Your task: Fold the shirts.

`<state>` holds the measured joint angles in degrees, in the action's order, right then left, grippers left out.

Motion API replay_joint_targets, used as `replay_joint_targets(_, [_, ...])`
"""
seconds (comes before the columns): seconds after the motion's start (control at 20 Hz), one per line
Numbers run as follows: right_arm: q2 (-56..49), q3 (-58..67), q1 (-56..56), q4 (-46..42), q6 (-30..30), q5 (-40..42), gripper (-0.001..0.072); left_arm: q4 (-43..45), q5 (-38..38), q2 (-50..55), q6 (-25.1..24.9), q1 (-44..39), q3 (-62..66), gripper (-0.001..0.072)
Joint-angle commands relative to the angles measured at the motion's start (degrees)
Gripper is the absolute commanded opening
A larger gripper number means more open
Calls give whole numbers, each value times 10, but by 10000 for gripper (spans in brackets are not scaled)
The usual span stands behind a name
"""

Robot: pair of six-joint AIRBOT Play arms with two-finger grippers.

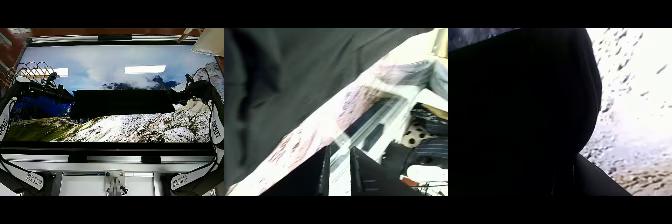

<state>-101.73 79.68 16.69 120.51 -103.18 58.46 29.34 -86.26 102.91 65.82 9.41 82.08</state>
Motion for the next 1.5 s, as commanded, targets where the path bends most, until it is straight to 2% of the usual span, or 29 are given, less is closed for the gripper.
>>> replay_joint_targets(0.0, [40, 1, 0, 28, -11, 7, 57, -46, 29, -19, -36, -10, 1, 113])
replay_joint_targets(0.1, [84, 1, 0, 28, -10, 18, 57, -46, 79, -41, -51, -37, 1, 49])
replay_joint_targets(0.2, [130, 1, 0, 29, 4, 36, 57, -48, 128, -54, -51, -75, 1, 29])
replay_joint_targets(0.3, [173, 1, 0, 29, 14, 75, 57, -66, 176, -52, -51, -132, 0, 29])
replay_joint_targets(0.5, [248, 1, 0, 29, 37, 142, 57, -93, 338, -34, -51, -279, 1, 29])
replay_joint_targets(0.7, [327, 1, 0, 43, 71, 181, 58, -153, 438, 0, -51, -388, 3, 29])
replay_joint_targets(0.9, [388, 1, 0, 43, 105, 216, 58, -206, 454, 54, -51, -450, 49, 29])
replay_joint_targets(1.05, [423, 1, 0, 46, 109, 217, 58, -208, 454, 92, -50, -477, 99, 28])
replay_joint_targets(1.15, [437, 1, 0, 52, 111, 214, 58, -209, 454, 107, -29, -489, 108, 28])
replay_joint_targets(1.3, [437, 1, 0, 82, 111, 200, 58, -208, 426, 119, -21, -489, 107, 28])
replay_joint_targets(1.45, [431, 1, -39, 68, 111, 168, 58, -198, 388, 96, -30, -443, 107, 25])
